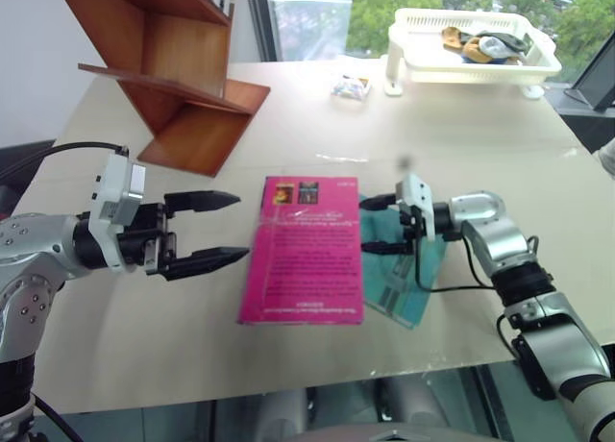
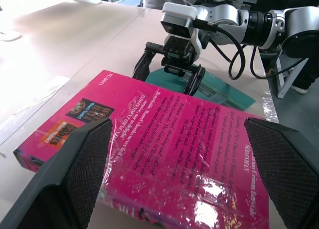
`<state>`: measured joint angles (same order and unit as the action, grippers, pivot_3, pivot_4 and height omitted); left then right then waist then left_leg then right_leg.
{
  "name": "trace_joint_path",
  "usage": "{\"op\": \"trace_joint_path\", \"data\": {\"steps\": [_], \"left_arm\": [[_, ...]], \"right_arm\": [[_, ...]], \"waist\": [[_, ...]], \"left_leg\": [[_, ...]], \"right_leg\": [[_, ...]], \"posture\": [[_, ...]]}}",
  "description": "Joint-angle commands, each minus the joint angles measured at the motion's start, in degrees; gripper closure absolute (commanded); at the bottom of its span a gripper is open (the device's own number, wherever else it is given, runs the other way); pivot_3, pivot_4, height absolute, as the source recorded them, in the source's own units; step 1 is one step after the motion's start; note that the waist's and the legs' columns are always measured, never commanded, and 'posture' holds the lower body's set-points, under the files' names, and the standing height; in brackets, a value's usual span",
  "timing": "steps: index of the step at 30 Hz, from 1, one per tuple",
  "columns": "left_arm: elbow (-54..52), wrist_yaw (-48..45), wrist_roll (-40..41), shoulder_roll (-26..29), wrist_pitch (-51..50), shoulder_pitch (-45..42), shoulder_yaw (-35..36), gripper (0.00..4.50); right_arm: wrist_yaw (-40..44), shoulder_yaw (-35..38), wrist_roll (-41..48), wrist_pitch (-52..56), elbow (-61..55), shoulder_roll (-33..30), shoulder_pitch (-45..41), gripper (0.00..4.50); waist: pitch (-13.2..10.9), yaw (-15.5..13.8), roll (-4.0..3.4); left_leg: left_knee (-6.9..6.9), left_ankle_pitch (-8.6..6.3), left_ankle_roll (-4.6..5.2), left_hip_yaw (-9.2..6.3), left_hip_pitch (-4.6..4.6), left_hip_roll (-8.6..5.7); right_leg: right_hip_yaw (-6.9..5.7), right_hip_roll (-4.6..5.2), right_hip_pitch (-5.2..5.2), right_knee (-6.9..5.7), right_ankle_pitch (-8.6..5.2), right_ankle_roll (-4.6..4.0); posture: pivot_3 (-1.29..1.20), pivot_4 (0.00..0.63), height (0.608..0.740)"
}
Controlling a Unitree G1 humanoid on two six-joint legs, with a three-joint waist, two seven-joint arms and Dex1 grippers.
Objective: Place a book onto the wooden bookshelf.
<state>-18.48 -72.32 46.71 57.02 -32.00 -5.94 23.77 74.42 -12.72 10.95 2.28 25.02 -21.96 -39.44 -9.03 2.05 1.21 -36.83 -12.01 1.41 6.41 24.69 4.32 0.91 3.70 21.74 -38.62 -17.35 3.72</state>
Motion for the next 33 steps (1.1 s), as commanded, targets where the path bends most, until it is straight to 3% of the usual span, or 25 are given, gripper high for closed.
{"op": "trace_joint_path", "data": {"steps": [1, 11, 23, 29, 33], "left_arm": [[-0.90, -0.05, -0.08, -0.01, 0.90, 0.24, 0.95, 0.03], [7.93, 2.75, -0.77, 0.68, -5.71, -0.22, -0.48, 0.03], [20.12, 5.46, -1.24, -6.03, -19.73, -4.74, -12.14, 0.03], [27.06, 4.00, 2.93, -9.72, -29.45, -11.25, -14.16, 0.03], [31.45, 3.73, 3.94, -11.36, -34.39, -16.04, -14.75, 0.03]], "right_arm": [[0.17, 1.79, 0.58, -0.86, -2.06, -1.88, -0.73, 0.00], [1.06, 10.82, 7.22, 5.08, -19.05, -16.13, 12.62, 0.00], [-0.29, 38.17, 26.93, 20.82, -44.53, -31.57, 37.21, 0.00], [-1.86, 50.67, 41.26, 33.63, -52.35, -34.50, 44.65, 0.00], [-2.90, 54.50, 43.63, 35.04, -54.23, -33.76, 48.05, 0.00]], "waist": [[0.00, -0.03, 0.00], [-0.01, -1.12, -0.01], [0.00, -1.41, 0.02], [0.05, -1.49, 0.16], [0.04, -1.63, 0.20]], "left_leg": [[0.00, 0.00, 0.00, 0.00, 0.00, 0.00], [-0.01, 0.00, 0.01, -0.02, 0.00, 0.00], [-0.11, -0.15, 0.26, -0.12, -0.01, -0.01], [-0.24, -0.16, 0.28, -0.52, 0.00, -0.01], [-0.31, -0.17, 0.29, -0.62, 0.05, -0.04]], "right_leg": [[0.00, 0.00, 0.00, 0.00, 0.00, 0.00], [-0.02, 0.00, 0.00, 0.00, -0.01, 0.00], [-0.04, 0.00, -0.04, -0.13, 0.00, 0.00], [-0.09, -0.01, -0.09, -0.21, 0.00, 0.01], [-0.16, 0.00, -0.13, -0.21, 0.00, 0.01]], "posture": [[0.00, 0.150, 0.740], [0.00, 0.150, 0.740], [0.00, 0.150, 0.740], [0.00, 0.150, 0.740], [0.00, 0.150, 0.740]]}}
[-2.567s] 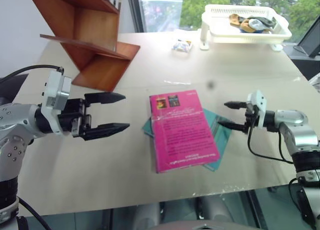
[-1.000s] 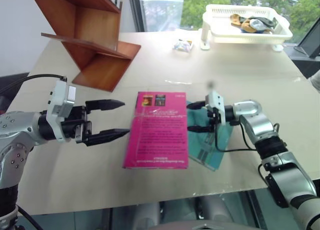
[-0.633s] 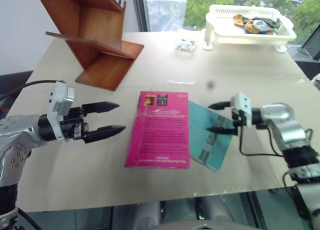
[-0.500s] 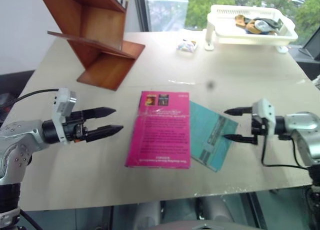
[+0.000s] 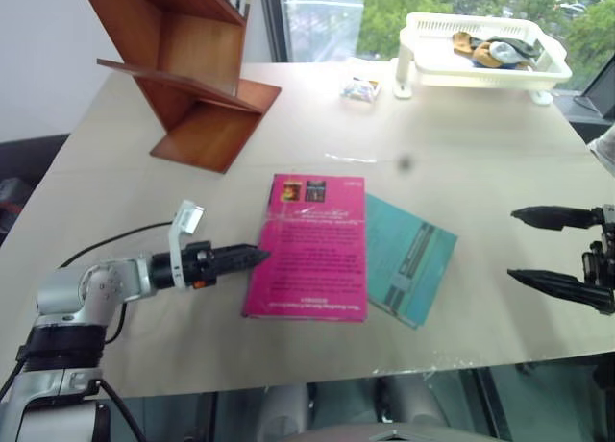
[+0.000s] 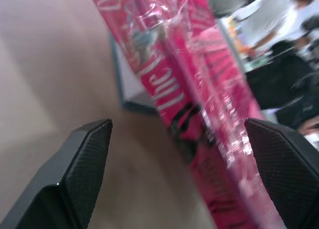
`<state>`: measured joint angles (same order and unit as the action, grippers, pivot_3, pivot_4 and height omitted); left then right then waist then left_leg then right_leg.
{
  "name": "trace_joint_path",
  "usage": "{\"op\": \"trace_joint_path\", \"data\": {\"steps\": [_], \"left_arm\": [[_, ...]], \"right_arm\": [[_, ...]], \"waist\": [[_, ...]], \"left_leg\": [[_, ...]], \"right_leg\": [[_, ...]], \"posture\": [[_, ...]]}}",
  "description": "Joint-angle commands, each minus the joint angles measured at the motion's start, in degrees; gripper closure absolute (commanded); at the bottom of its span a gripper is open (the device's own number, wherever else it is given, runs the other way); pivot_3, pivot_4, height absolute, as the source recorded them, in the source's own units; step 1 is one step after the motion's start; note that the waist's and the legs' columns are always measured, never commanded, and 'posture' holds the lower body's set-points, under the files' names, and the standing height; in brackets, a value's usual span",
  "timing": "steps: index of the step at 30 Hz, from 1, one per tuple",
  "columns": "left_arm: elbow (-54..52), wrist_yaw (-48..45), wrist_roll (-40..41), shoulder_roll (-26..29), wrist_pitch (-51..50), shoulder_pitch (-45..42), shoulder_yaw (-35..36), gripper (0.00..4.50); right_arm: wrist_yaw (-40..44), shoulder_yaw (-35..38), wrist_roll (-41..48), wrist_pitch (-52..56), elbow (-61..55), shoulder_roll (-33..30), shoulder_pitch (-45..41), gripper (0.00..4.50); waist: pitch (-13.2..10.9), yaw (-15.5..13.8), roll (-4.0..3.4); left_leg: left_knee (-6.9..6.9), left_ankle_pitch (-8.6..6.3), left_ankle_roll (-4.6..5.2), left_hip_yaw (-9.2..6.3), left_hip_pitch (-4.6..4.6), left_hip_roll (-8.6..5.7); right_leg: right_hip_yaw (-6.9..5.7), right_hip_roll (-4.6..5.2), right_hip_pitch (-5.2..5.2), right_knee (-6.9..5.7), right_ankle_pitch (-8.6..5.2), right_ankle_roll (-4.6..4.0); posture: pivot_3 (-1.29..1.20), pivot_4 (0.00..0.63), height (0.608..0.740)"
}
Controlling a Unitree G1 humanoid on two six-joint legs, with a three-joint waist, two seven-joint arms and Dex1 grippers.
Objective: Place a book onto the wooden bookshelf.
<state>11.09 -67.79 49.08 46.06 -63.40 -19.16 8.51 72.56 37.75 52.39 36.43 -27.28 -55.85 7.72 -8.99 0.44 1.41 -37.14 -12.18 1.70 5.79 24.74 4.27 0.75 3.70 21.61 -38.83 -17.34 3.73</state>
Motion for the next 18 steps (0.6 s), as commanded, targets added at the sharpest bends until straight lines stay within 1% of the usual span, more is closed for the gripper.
{"op": "trace_joint_path", "data": {"steps": [1, 3, 7, 11, 14, 15, 16, 18], "left_arm": [[2.88, -1.08, 2.02, -0.72, -4.01, -4.08, 0.69, 0.03], [4.94, -1.39, 2.14, -1.31, -5.54, -6.26, 0.49, 0.03], [8.67, -2.71, -0.56, -1.79, -6.25, -8.89, -2.45, 0.03], [11.57, -5.43, -2.54, -2.48, -5.78, -11.25, -5.84, 0.03], [12.49, -6.42, -3.29, -2.85, -5.59, -12.43, -6.59, 0.03], [12.79, -6.63, -3.46, -2.88, -5.51, -12.67, -6.61, 0.54], [13.03, -6.92, -3.63, -2.78, -5.51, -12.82, -6.61, 0.78], [13.30, -7.69, -3.99, -2.37, -5.57, -12.90, -6.47, 1.70]], "right_arm": [[-1.24, 3.90, 0.97, 0.08, -1.79, 0.30, 1.48, 0.00], [-1.46, 3.30, -1.39, -1.54, -1.25, 0.59, 2.34, 0.00], [-1.14, 2.64, -3.78, -3.25, -0.96, 0.29, 3.35, 0.00], [-1.82, 3.14, -2.57, -2.76, -0.95, 0.48, 2.60, 0.00], [-1.63, 3.17, -3.11, -3.17, -0.57, 0.35, 2.72, 0.00], [-1.65, 3.23, -3.12, -3.20, -0.53, 0.36, 2.74, 0.00], [-1.68, 3.32, -3.08, -3.19, -0.55, 0.39, 2.77, 0.00], [-1.75, 3.35, -3.11, -3.26, -0.52, 0.46, 2.82, 0.00]], "waist": [[0.00, 0.00, 0.01], [0.00, 0.09, 0.02], [0.00, 0.19, 0.01], [0.00, 0.14, 0.02], [-0.01, 0.09, 0.04], [-0.01, 0.08, 0.04], [-0.01, 0.08, 0.04], [-0.01, 0.07, 0.04]], "left_leg": [[-0.03, 0.00, 0.00, -0.02, 0.01, 0.00], [-0.04, 0.00, 0.00, -0.02, 0.01, -0.01], [-0.05, 0.00, 0.01, -0.05, 0.02, -0.02], [-0.05, 0.00, 0.00, -0.05, 0.03, -0.03], [-0.06, 0.00, 0.01, -0.07, 0.04, -0.03], [-0.06, 0.00, 0.01, -0.07, 0.05, -0.03], [-0.06, 0.00, 0.01, -0.09, 0.06, -0.03], [-0.06, 0.00, 0.01, -0.08, 0.06, -0.04]], "right_leg": [[-0.01, 0.00, 0.00, 0.00, 0.00, 0.00], [0.00, 0.00, -0.01, -0.01, 0.01, 0.01], [-0.02, -0.01, 0.01, -0.02, 0.00, 0.01], [-0.02, -0.02, 0.00, -0.01, 0.00, 0.01], [-0.03, -0.02, 0.00, -0.01, 0.00, 0.01], [-0.03, -0.01, 0.00, -0.02, 0.00, 0.01], [-0.04, -0.02, 0.00, -0.01, 0.00, 0.01], [-0.04, -0.01, 0.00, -0.01, 0.00, 0.01]], "posture": [[0.00, 0.150, 0.740], [0.00, 0.150, 0.740], [0.00, 0.150, 0.740], [0.00, 0.150, 0.740], [0.00, 0.150, 0.740], [0.00, 0.150, 0.740], [0.00, 0.150, 0.740], [0.00, 0.150, 0.740]]}}
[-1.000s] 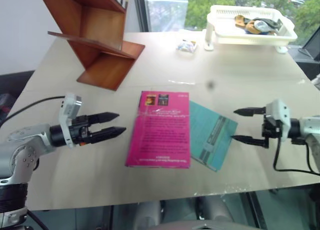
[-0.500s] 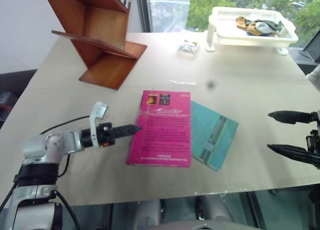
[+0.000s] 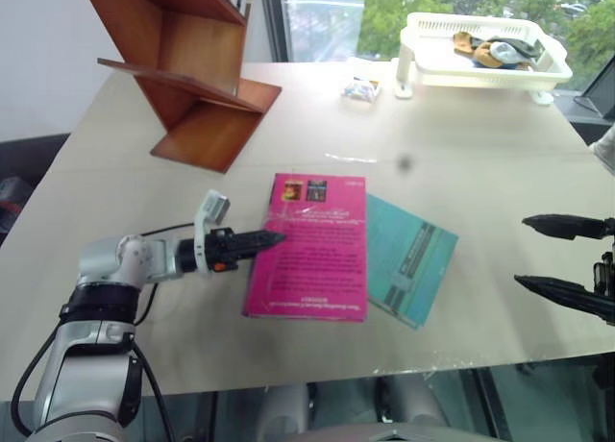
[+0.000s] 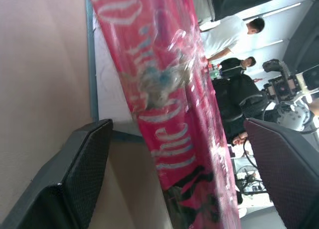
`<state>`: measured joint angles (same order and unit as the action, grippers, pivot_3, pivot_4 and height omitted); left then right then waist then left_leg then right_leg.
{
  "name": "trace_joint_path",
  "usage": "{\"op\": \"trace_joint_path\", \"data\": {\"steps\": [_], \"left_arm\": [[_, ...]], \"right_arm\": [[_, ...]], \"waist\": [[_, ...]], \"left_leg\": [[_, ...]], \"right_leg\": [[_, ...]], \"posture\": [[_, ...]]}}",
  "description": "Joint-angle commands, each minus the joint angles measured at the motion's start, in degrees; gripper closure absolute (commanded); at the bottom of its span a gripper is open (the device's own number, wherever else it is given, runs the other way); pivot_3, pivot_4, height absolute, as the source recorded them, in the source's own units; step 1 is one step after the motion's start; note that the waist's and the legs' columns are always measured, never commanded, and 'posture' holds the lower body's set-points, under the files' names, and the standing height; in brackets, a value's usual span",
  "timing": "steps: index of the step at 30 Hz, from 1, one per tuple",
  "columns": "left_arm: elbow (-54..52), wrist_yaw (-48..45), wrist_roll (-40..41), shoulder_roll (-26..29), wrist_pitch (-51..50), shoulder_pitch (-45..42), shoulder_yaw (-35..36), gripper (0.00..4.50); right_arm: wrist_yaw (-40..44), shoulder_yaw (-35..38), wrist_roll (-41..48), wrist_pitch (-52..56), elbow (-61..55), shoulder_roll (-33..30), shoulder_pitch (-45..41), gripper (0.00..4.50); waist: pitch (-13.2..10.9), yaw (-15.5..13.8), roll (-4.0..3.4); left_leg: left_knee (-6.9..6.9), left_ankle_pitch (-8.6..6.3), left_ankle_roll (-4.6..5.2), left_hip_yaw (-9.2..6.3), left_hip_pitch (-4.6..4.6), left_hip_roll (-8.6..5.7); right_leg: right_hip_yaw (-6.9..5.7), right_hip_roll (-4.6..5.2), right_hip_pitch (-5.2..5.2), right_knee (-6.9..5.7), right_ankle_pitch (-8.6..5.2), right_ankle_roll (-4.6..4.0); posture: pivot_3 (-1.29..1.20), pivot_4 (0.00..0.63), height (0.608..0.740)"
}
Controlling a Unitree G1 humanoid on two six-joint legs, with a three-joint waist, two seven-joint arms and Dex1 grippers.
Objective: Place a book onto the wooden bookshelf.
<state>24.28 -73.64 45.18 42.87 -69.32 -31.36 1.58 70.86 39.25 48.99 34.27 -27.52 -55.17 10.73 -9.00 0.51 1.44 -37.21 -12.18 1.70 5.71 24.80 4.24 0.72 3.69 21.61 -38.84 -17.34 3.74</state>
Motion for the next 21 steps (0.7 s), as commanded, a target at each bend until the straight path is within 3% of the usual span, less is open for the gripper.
{"op": "trace_joint_path", "data": {"steps": [1, 4, 5, 9, 15, 21], "left_arm": [[0.15, -2.12, -0.15, 1.11, 0.21, -0.65, 0.74, 2.19], [-0.86, -2.32, 1.17, 2.37, -1.47, 0.57, 3.27, 3.50], [-1.76, -2.57, 1.63, 2.95, -2.00, 1.56, 3.81, 3.74], [-5.05, -2.51, 2.72, 4.52, -2.89, 5.87, 5.52, 3.81], [-9.67, 2.42, 7.07, 3.03, -4.83, 5.42, 12.69, 3.81], [-14.83, 6.08, 5.93, 0.67, -3.73, 9.26, 10.49, 3.81]], "right_arm": [[-0.06, 1.85, 0.23, -1.17, -0.29, -0.16, -0.11, 0.00], [-0.62, 1.31, -0.02, -1.74, -0.51, 0.53, -0.07, 0.00], [-0.91, 1.09, 0.07, -1.92, -0.65, 0.84, -0.11, 0.00], [-1.10, 0.66, -0.02, -2.29, -0.46, 1.14, -0.31, 0.00], [-1.27, 0.80, 1.11, -2.12, 1.99, 1.82, -1.77, 0.00], [-1.08, -2.17, -1.24, -4.37, 3.53, 1.97, -2.62, 0.00]], "waist": [[0.00, 0.00, 0.00], [-0.01, 0.11, 0.01], [-0.01, 0.14, 0.01], [-0.01, 0.30, 0.01], [-0.05, -0.41, 0.11], [-0.04, -0.25, 0.09]], "left_leg": [[0.00, 0.00, 0.00, 0.00, 0.00, 0.00], [0.00, 0.00, 0.00, -0.01, 0.01, 0.00], [0.00, 0.00, 0.00, -0.01, 0.00, 0.00], [0.01, 0.00, 0.00, 0.00, -0.01, 0.02], [-0.05, 0.00, 0.00, -0.09, 0.01, 0.02], [-0.05, 0.00, 0.00, -0.06, 0.00, 0.00]], "right_leg": [[0.00, 0.00, 0.00, 0.00, 0.00, 0.00], [0.00, 0.00, 0.01, 0.00, 0.00, 0.00], [0.00, 0.00, 0.01, 0.00, 0.00, 0.00], [0.03, 0.00, 0.02, -0.01, 0.00, 0.00], [-0.10, 0.05, 0.00, -0.01, 0.00, 0.00], [-0.06, 0.05, -0.03, -0.02, 0.00, 0.00]], "posture": [[0.00, 0.150, 0.740], [0.00, 0.150, 0.740], [0.00, 0.150, 0.740], [0.00, 0.150, 0.740], [0.00, 0.150, 0.740], [0.00, 0.150, 0.740]]}}
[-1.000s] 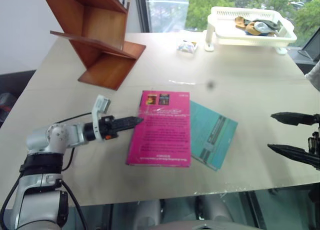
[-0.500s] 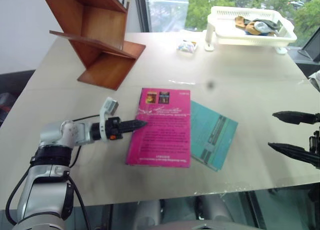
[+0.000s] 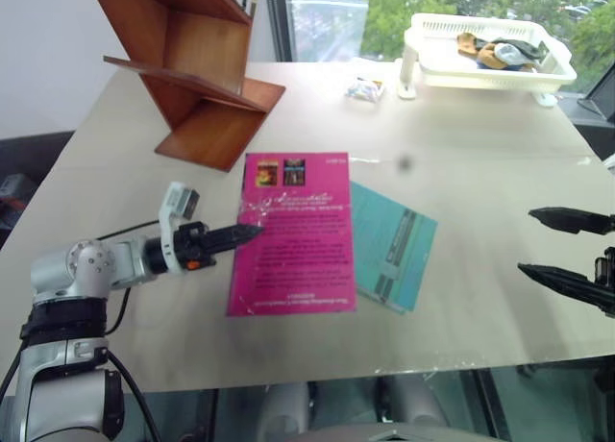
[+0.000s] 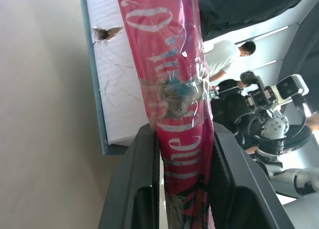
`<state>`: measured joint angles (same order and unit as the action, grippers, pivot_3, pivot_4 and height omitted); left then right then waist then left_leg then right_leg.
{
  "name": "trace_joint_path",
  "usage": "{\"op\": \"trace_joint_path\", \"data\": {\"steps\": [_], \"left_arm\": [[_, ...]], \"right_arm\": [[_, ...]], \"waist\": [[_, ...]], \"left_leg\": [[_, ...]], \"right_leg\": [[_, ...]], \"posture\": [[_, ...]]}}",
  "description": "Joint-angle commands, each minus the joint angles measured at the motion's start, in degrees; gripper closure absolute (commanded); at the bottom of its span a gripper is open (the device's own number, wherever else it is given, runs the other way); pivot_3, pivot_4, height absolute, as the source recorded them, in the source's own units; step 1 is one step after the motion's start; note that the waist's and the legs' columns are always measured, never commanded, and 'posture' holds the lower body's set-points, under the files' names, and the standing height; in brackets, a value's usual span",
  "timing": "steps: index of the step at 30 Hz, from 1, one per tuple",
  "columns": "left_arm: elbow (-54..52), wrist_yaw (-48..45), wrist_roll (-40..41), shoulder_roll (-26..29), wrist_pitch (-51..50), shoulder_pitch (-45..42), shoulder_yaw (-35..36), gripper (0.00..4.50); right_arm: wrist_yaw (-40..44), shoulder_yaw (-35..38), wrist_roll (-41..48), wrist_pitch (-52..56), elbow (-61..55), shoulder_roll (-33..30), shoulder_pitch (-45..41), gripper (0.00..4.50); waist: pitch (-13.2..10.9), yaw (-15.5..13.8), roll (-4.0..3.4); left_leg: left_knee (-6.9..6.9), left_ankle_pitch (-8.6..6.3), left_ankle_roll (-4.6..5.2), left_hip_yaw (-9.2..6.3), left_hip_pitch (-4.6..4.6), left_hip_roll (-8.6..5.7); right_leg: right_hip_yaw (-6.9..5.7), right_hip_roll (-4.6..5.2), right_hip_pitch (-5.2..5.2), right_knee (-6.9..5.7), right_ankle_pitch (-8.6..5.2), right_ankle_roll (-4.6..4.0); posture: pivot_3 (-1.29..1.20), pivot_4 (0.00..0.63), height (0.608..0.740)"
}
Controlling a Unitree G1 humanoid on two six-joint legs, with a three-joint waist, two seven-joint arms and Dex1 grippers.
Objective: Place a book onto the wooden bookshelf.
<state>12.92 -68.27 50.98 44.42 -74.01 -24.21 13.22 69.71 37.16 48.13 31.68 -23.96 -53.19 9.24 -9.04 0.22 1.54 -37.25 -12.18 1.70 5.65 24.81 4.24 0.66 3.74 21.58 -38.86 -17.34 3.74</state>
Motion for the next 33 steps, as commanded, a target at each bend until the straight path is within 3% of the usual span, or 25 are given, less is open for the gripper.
{"op": "trace_joint_path", "data": {"steps": [1, 17, 19, 23, 33], "left_arm": [[-3.58, 0.99, -0.09, -1.19, 0.95, 2.58, -1.66, 3.81], [-6.06, 0.30, -0.50, -2.16, 3.57, 8.14, -5.06, 3.81], [-6.35, -0.46, -0.47, -1.92, 4.06, 8.38, -5.46, 2.78], [-4.64, 2.24, -2.06, -2.67, 4.51, 7.30, -5.67, 1.34], [-8.30, -2.64, 0.93, -0.39, 3.14, 9.83, -5.32, 1.34]], "right_arm": [[0.00, -0.23, -0.40, -1.92, 0.09, -0.07, -1.32, 0.00], [0.39, 0.76, -1.26, -2.51, 0.21, -0.24, 0.14, 0.00], [0.43, 0.75, -1.29, -2.59, 0.37, -0.30, 0.04, 0.00], [0.53, 0.90, -1.33, -2.82, 0.56, -0.41, 0.13, 0.00], [0.52, 0.86, -1.96, -3.41, 0.92, -0.20, 0.38, 0.00]], "waist": [[0.00, 0.10, -0.01], [0.00, 0.07, 0.00], [0.00, 0.09, 0.00], [0.00, 0.09, 0.00], [0.00, 0.24, -0.01]], "left_leg": [[0.00, 0.00, 0.00, 0.01, 0.00, 0.00], [0.01, 0.00, 0.00, -0.01, -0.01, 0.00], [0.01, 0.00, 0.00, 0.00, -0.01, 0.00], [0.01, 0.00, 0.00, 0.00, -0.01, 0.00], [0.01, 0.00, 0.00, 0.00, -0.02, 0.01]], "right_leg": [[0.01, 0.00, 0.00, 0.01, 0.00, 0.00], [0.00, 0.00, 0.00, 0.01, 0.00, 0.00], [0.01, 0.00, 0.00, 0.01, 0.00, 0.00], [0.02, 0.00, 0.00, 0.01, 0.00, 0.00], [0.02, -0.01, 0.00, 0.01, 0.00, -0.01]], "posture": [[0.00, 0.150, 0.740], [0.00, 0.150, 0.740], [0.00, 0.150, 0.740], [0.00, 0.150, 0.740], [0.00, 0.150, 0.740]]}}
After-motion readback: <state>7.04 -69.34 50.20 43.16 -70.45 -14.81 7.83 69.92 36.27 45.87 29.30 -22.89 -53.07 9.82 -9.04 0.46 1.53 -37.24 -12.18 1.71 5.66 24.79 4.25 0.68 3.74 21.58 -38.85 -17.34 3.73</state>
